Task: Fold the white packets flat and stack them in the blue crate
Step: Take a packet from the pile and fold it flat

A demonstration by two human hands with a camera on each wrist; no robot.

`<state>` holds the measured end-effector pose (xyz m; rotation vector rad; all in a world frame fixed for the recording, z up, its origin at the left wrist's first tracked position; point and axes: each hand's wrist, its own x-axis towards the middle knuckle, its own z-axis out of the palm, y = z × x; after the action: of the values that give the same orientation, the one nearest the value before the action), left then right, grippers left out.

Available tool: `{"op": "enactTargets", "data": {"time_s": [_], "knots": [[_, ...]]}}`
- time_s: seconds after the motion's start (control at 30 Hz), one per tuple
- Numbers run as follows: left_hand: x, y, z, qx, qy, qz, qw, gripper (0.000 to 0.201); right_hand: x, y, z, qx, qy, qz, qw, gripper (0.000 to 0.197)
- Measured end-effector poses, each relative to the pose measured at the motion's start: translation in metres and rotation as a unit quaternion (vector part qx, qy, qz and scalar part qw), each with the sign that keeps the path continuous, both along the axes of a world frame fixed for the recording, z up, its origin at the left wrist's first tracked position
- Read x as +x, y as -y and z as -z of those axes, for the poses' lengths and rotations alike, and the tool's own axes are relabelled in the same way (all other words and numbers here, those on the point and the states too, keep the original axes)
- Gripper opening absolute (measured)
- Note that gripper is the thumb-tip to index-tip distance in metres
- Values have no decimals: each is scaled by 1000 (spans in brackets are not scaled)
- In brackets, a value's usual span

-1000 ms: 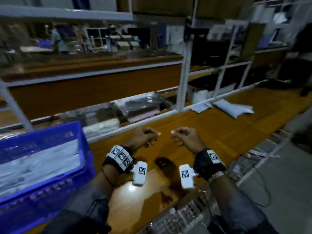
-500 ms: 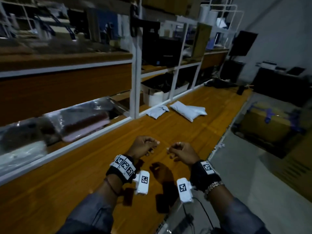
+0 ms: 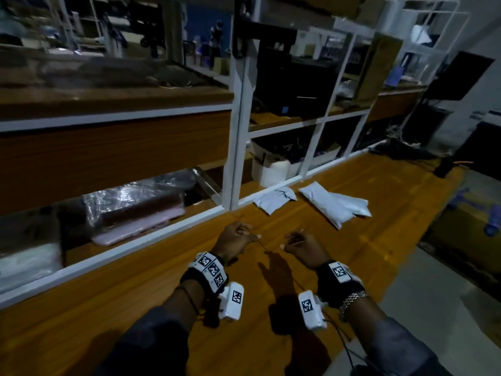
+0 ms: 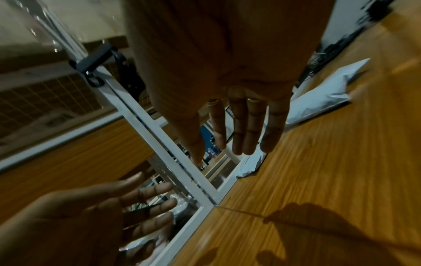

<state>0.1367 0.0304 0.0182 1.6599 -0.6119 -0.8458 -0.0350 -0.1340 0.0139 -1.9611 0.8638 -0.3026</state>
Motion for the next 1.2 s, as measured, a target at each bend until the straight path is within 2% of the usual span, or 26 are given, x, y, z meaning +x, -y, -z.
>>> {"op": "enactTargets", "data": {"time_s": [0.17, 0.27, 0.33, 0.47, 0.53, 0.6, 0.67, 0.7, 0.8, 0.9, 0.93, 1.0, 1.03, 1.07, 1.1, 1.2], "knots": [[26, 51, 7, 26, -37, -47, 998, 60, 54, 89, 8, -89, -49, -51, 994, 52], [36, 91, 15, 42, -19, -73, 996, 67, 86, 150, 26, -169, -80, -86, 979, 53], [36, 115, 17, 52, -12, -81, 995, 69, 106, 183, 32, -211, -70, -108, 969, 51], [42, 165, 25, 79, -15, -80, 993, 67, 136, 220, 25, -215, -98, -165, 958, 57], [47, 188, 28, 105, 10, -75, 992, 66, 152, 237, 26, -222, -133, -199, 945, 60], [51, 212, 30, 130, 73, -61, 987, 68, 163, 247, 30, -239, -134, -229, 934, 49], [57, 235, 38, 165, 168, -58, 970, 73, 172, 257, 39, -278, -131, -240, 921, 47], [61, 247, 44, 173, 210, -63, 960, 74, 175, 261, 45, -303, -130, -242, 913, 55], [74, 270, 57, 194, 246, -65, 948, 84, 188, 273, 75, -351, -166, -257, 885, 78], [83, 278, 74, 214, 265, -32, 940, 99, 198, 274, 87, -366, -193, -265, 871, 88], [84, 279, 82, 219, 296, -41, 929, 97, 201, 275, 89, -374, -203, -271, 863, 87], [87, 282, 103, 228, 346, -78, 907, 79, 202, 276, 88, -367, -238, -302, 847, 83], [91, 284, 117, 242, 370, -72, 894, 72, 201, 275, 87, -355, -252, -311, 845, 84], [97, 285, 133, 268, 405, -32, 874, 73, 199, 274, 86, -343, -255, -319, 846, 86], [98, 283, 132, 288, 415, 6, 863, 78, 196, 272, 84, -335, -255, -325, 847, 90], [88, 248, 84, 325, 464, 39, 824, 102, 183, 252, 69, -318, -233, -347, 851, 97]]}}
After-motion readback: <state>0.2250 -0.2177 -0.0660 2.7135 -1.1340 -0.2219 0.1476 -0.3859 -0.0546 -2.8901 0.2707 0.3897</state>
